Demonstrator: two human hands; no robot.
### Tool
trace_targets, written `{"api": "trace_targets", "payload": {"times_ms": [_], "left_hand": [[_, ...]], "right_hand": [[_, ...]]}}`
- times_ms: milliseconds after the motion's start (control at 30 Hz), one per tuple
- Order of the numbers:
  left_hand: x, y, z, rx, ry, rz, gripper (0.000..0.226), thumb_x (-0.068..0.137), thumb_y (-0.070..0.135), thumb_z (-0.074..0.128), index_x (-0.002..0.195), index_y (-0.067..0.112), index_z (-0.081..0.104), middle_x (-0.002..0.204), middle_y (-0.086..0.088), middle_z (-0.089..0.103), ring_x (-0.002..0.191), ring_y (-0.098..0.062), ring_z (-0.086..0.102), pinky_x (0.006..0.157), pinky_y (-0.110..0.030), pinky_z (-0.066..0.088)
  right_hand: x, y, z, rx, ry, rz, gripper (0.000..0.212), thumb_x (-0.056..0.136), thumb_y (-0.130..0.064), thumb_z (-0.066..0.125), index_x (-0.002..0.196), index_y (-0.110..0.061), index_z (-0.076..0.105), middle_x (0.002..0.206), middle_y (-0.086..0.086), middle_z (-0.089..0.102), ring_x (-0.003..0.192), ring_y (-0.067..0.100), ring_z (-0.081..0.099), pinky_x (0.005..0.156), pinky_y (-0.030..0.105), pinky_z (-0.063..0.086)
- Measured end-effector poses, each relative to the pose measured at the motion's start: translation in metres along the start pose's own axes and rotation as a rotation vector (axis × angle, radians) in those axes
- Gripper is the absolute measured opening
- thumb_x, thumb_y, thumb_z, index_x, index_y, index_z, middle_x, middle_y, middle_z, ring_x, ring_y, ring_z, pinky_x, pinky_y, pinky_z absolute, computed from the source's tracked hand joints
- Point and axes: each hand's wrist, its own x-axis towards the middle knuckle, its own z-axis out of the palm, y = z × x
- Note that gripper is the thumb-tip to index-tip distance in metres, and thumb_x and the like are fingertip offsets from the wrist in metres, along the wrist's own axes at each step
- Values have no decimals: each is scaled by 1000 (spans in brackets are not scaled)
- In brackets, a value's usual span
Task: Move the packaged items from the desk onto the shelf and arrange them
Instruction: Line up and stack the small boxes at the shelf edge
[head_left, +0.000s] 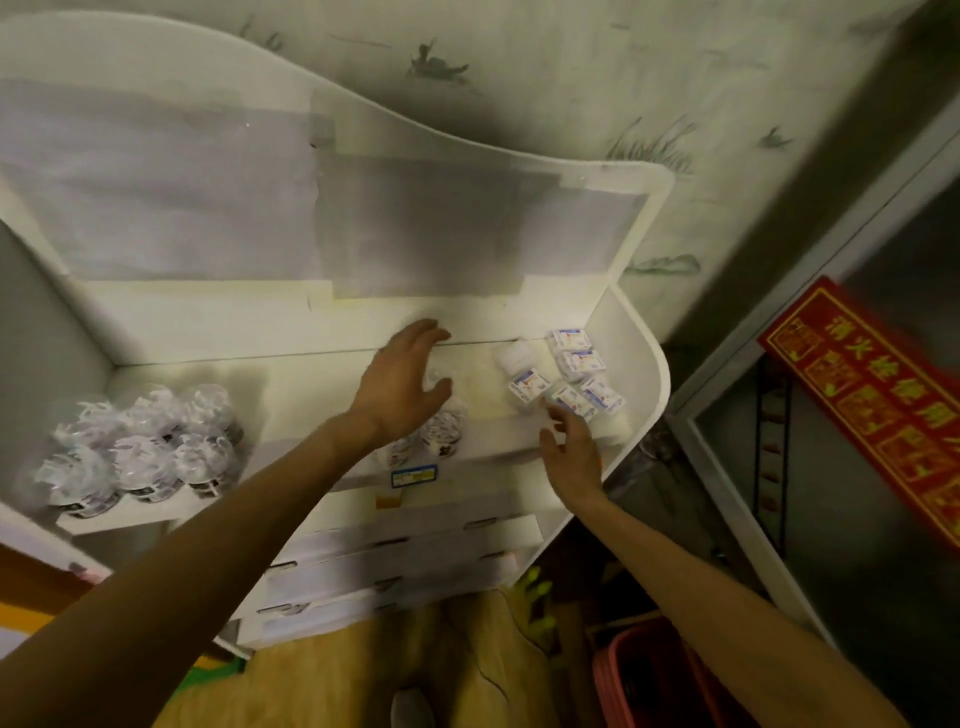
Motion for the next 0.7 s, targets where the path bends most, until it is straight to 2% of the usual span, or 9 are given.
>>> {"api": "trace_targets", "payload": {"times_ms": [167,300,433,600,700], "left_hand": [[0,28,39,98,-198,62,65,89,35,65,147,20,38,161,-6,26,145,-27,31,116,-43,30],[6,48,69,177,-314,101,71,89,38,62,151,19,32,162,-8,22,143,-30,33,114,-43,31],[11,62,98,266,-404,84,74,90,40,61,153,18,29,164,-6,18,140,-30,36,112,-42,34],[36,79,124,341,-422,110,70,92,38,59,154,19,31,165,-3,17,143,-27,34,110,-41,36],[43,88,149,351,-444,119,71,92,36,58,154,19,30,165,-3,18,148,-26,27,114,-42,33]], "right_hand": [[6,26,-31,-238,8,29,44,96,-23,61,139,-22,49,140,3,51,118,27,58,103,48,50],[18,32,-50,-337,35,-40,43,97,-27,62,139,-21,51,140,2,53,125,23,50,106,46,47],[32,41,-59,-495,-67,-134,49,95,-36,64,140,-21,50,141,0,52,127,22,48,108,43,44],[61,47,-73,-680,-180,-270,55,94,-46,62,140,-18,49,142,0,50,132,22,44,111,39,37],[67,62,-73,-705,-196,-321,58,94,-54,56,141,-20,47,144,0,49,134,20,43,114,43,38]]}}
